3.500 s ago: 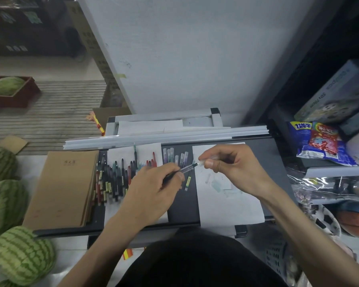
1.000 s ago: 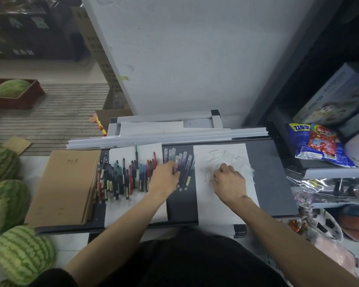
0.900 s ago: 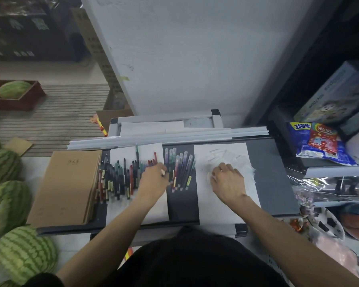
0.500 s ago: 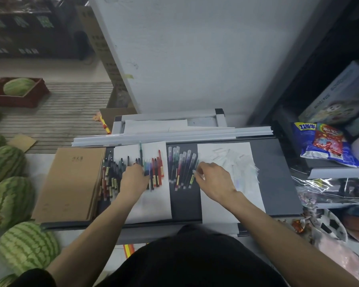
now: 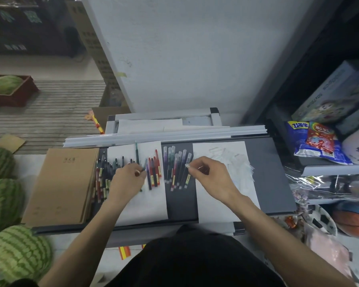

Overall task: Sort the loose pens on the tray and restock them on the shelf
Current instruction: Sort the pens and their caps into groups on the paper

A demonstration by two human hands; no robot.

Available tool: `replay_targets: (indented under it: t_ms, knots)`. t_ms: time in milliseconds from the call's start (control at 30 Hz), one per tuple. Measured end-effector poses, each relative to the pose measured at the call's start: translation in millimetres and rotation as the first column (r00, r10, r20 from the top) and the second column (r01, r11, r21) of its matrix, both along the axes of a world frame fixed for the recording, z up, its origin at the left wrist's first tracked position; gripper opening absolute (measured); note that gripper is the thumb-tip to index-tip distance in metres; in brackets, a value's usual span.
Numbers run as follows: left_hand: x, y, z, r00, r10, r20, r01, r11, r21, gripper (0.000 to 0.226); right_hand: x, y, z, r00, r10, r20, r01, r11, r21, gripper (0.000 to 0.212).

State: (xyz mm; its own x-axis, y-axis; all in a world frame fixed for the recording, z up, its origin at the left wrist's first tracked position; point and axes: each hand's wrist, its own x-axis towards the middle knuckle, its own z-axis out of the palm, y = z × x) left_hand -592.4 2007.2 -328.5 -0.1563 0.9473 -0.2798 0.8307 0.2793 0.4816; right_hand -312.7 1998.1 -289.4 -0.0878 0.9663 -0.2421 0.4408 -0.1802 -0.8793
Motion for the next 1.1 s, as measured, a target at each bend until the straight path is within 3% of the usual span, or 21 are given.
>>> replay_targets:
  t_ms: [133, 233, 400, 533, 600, 767, 1100]
  knots:
    - [14.0, -22.4, 45.9, 0.944, -0.23, 0.239, 0.195, 0.968, 0.16, 0.015, 6.9, -3.2, 22.9, 0.98, -0.029, -0.199, 0.028, 1.0, -0.005, 0.007]
    - [22.1, -36.6, 75.4, 0.884, -0.338, 0.324, 0.28, 0.936, 0.214, 0.015, 11.6, -5.5, 38.9, 0.946, -0.039, -0.32, 0.041, 0.999, 0.001, 0.014]
    - [41.0, -45.5, 108.8, 0.823, -0.422, 0.38, 0.344, 0.903, 0.257, 0.018, 16.5, -8.4, 53.2, 0.863, -0.102, -0.495, 0.061, 0.993, -0.099, 0.02]
    - [48.8, -43.5, 119.2, 0.822, -0.45, 0.348, 0.361, 0.886, 0.291, 0.018, 18.4, -7.4, 60.2, 0.846, -0.126, -0.518, 0.061, 0.988, -0.141, 0.02]
    - [49.0, -39.7, 124.1, 0.829, -0.465, 0.311, 0.374, 0.874, 0.308, 0.02, 20.4, -7.1, 67.6, 0.863, -0.073, -0.5, 0.033, 0.996, -0.089, 0.018]
    - [46.1, -31.8, 137.0, 0.851, -0.499, 0.164, 0.428, 0.839, 0.335, 0.025, 26.6, -3.6, 86.4, 0.955, 0.089, -0.283, -0.07, 0.995, 0.076, 0.015]
    - [57.5, -28.8, 142.3, 0.835, -0.549, 0.036, 0.51, 0.798, 0.322, 0.024, 23.9, 2.8, 86.5, 0.976, 0.19, -0.105, -0.17, 0.97, 0.174, 0.017]
